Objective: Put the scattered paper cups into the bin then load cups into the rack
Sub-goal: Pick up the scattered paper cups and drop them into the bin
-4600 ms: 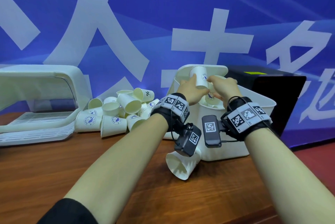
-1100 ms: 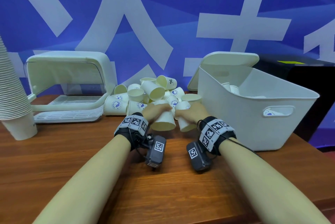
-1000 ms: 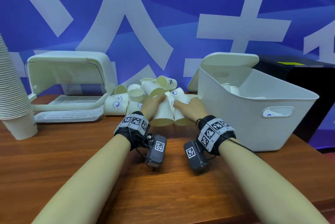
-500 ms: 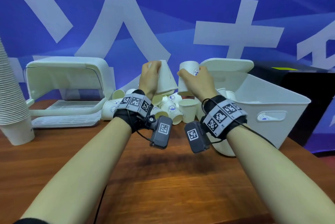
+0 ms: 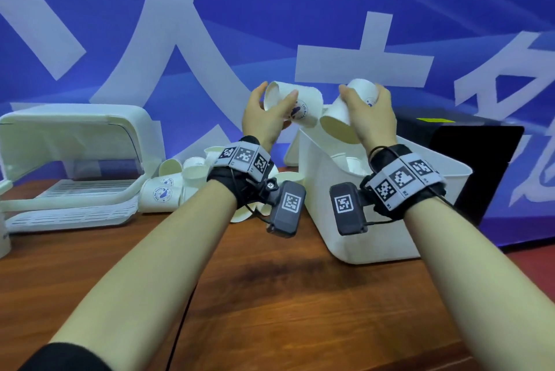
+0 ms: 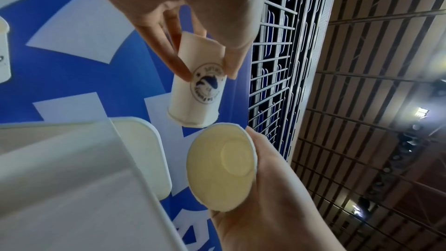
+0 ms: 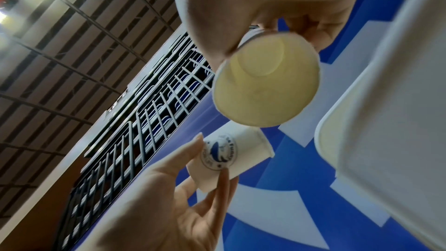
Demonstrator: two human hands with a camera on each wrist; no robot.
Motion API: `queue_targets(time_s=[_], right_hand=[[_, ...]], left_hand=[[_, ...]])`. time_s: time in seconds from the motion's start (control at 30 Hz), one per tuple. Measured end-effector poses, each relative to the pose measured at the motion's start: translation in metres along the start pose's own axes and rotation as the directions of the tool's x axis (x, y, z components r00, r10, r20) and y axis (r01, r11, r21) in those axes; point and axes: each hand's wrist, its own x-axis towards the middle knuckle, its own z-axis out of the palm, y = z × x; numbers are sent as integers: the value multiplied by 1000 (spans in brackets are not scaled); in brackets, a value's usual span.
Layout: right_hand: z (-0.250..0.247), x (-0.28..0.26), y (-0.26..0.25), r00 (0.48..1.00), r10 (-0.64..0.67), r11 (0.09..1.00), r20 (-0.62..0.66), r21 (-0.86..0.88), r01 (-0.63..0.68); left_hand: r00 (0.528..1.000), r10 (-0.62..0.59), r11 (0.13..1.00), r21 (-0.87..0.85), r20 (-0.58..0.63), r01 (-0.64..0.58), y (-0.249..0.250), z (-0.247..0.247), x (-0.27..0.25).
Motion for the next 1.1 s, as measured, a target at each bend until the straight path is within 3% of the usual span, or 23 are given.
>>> queue_targets(time_s=[0.17,0.37,0.47,0.7,0.93,1.1], right_hand=[[-25,13,16,995,-5,1000,-103,-4,5],[-46,37,46,983,76,982,-164,-160,-102],[-52,31,44,979,106,962,-171,-231,-145],[-47,33,50,979,182,938,-91,-283,-201],[-47,33,53,982,178,917,61,-373,-143],[-46,31,51,982,131,889,139,-455,-54]], left_hand=[[999,-28,999,28,31,27,-10,32,-9],[994,-6,951,308,107,-28,-30,59,-16],[983,-15,885,460,185,-73,-40,69,-20],[942,-47,747,638,333,-189,-52,85,-23],[881,-161,589,760,444,-275,-47,85,-20],[856,-221,571,773,468,-275,-47,83,-21]])
